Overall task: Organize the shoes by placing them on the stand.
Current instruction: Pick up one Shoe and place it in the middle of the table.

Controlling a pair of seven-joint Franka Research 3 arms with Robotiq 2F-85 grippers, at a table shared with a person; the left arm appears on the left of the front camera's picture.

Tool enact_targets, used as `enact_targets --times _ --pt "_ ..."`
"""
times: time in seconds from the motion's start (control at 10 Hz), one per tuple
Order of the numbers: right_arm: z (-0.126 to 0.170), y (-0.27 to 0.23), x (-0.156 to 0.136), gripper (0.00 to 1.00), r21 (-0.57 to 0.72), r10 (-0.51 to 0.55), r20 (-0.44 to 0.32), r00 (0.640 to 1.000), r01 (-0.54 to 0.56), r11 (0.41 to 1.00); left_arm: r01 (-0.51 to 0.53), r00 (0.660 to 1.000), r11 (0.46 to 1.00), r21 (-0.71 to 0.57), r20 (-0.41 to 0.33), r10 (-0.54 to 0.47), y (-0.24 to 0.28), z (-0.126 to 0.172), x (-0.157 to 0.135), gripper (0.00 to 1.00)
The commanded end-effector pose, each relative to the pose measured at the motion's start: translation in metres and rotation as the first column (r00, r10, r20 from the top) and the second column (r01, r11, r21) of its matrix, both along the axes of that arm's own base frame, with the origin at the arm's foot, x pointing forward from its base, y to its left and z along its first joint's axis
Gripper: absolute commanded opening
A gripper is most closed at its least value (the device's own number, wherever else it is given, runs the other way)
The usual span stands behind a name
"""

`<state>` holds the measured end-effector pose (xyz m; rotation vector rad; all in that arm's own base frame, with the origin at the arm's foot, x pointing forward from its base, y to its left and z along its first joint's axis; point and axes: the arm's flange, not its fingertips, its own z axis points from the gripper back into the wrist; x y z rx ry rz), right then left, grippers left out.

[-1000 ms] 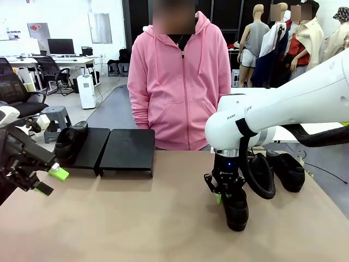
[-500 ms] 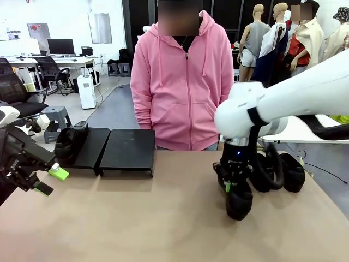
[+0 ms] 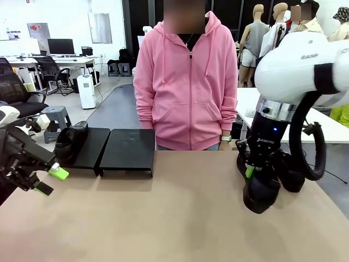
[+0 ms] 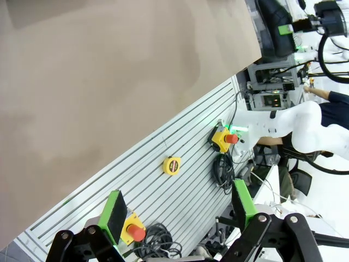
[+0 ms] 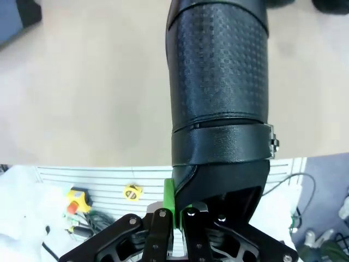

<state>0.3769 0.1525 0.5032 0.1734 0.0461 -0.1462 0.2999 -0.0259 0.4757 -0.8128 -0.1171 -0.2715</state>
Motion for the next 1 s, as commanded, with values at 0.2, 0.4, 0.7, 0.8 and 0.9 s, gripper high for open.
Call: enact_targets --times 0.2,0.4,0.7,0.8,0.9 --pt "-0.003 0.004 0.013 0.00 -0.012 -0.003 0.005 1.000 0.003 1.000 0.011 1.000 1.000 0.004 -0.004 -0.011 0.004 0.002 -0.001 1.00" --pt "0.006 0.033 -0.002 0.00 -0.044 0.077 0.145 0.986 -0.072 0.996 0.011 1.000 1.000 0.004 -0.004 -0.011 0.004 0.002 -0.001 1.00" --pt "0.019 0.205 0.036 0.00 -0.120 0.336 0.111 0.935 -0.323 0.939 0.011 1.000 1.000 0.004 -0.004 -0.011 0.004 0.002 -0.001 1.00" --pt "0.011 0.240 0.039 0.00 -0.075 0.359 0.076 0.930 -0.353 0.933 0.011 1.000 1.000 0.004 -0.004 -0.011 0.004 0.002 -0.001 1.00" --pt "-0.002 0.270 0.035 0.00 -0.067 0.381 -0.018 0.924 -0.382 0.922 0.011 1.000 1.000 0.004 -0.004 -0.011 0.004 0.002 -0.001 1.00"
